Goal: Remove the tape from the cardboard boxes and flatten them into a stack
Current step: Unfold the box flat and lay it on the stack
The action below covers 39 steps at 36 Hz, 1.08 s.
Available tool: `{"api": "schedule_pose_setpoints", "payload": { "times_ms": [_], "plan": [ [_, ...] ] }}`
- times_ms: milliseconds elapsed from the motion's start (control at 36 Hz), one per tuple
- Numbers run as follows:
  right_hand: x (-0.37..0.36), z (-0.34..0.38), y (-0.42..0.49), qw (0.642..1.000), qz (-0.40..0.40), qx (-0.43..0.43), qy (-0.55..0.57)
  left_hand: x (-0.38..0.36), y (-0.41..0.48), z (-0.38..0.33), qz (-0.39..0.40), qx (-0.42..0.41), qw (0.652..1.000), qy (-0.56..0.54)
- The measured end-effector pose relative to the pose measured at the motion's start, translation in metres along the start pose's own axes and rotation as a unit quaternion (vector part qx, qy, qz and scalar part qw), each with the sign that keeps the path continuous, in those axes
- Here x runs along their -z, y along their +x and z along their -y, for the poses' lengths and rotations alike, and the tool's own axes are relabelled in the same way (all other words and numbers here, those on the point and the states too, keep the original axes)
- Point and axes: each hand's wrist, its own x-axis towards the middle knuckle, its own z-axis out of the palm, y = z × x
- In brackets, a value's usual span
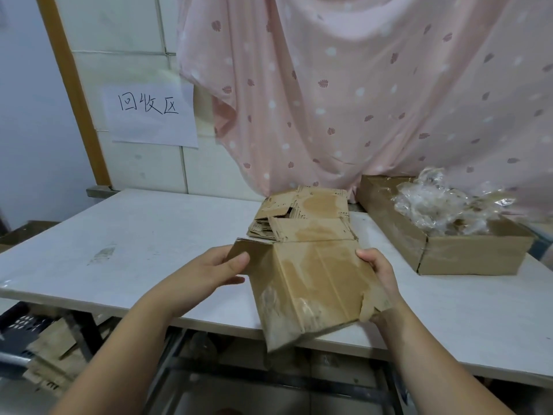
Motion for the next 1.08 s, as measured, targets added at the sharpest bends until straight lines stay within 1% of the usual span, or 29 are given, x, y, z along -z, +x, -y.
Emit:
{"api": "schedule_pose_setpoints", "payload": {
  "times_ms": [56, 139, 222, 361, 417, 472, 528, 556, 611, 667, 694, 806, 861, 917, 972, 1083],
  "plan": [
    [0.001, 0.0, -0.002, 1.0, -0.004, -0.017, -0.01, -0.002, 0.001, 0.0, -0.004, 0.024, 1.0, 0.01],
    [0.001, 0.002, -0.004, 0.998, -0.002, -0.044, -0.038, -0.003, 0.001, 0.0, 0.02, 0.029, 0.999, 0.028],
    [-0.001, 0.006, -0.005, 0.996, 0.002, -0.053, -0.077, -0.006, 0.002, 0.006, 0.005, 0.047, 0.999, 0.015],
    [0.0, 0.01, 0.0, 0.993, 0.009, -0.054, -0.101, -0.021, 0.003, 0.002, -0.017, 0.02, 0.999, 0.045],
    [-0.001, 0.012, 0.0, 0.994, 0.009, -0.055, -0.099, -0.023, 0.004, 0.003, -0.021, 0.027, 0.998, 0.046],
    [-0.001, 0.011, 0.002, 0.995, 0.002, -0.049, -0.092, -0.026, 0.006, 0.005, -0.026, 0.032, 0.999, 0.028],
    [0.0, 0.006, 0.005, 0.996, -0.004, -0.035, -0.078, -0.033, 0.012, 0.004, -0.058, 0.034, 0.998, -0.012],
    [-0.002, 0.003, 0.006, 0.997, -0.008, -0.026, -0.067, -0.037, 0.015, 0.003, -0.079, 0.043, 0.995, -0.036],
    [-0.001, -0.002, 0.009, 0.998, -0.022, -0.015, -0.056, -0.043, 0.018, -0.004, -0.107, 0.091, 0.987, -0.072],
    [0.0, -0.006, 0.01, 0.998, -0.024, -0.013, -0.051, -0.044, 0.019, -0.012, -0.099, 0.116, 0.986, -0.073],
    [0.002, -0.007, 0.012, 0.999, -0.018, -0.01, -0.047, -0.044, 0.019, -0.014, -0.089, 0.113, 0.987, -0.066],
    [0.006, -0.006, 0.012, 0.998, -0.016, -0.011, -0.054, -0.042, 0.02, -0.022, -0.031, 0.076, 0.995, -0.06],
    [0.007, -0.004, 0.013, 0.998, -0.02, -0.009, -0.062, -0.042, 0.023, -0.019, -0.03, 0.067, 0.996, -0.057],
    [0.007, -0.003, 0.014, 0.998, -0.024, -0.01, -0.065, -0.043, 0.027, -0.014, -0.07, 0.07, 0.992, -0.074],
    [0.005, -0.002, 0.015, 0.997, -0.034, -0.016, -0.068, -0.046, 0.03, -0.01, -0.138, 0.07, 0.981, -0.115],
    [-0.001, -0.003, 0.017, 0.993, -0.05, -0.026, -0.103, -0.055, 0.037, -0.003, -0.277, 0.054, 0.931, -0.232]
  ]
}}
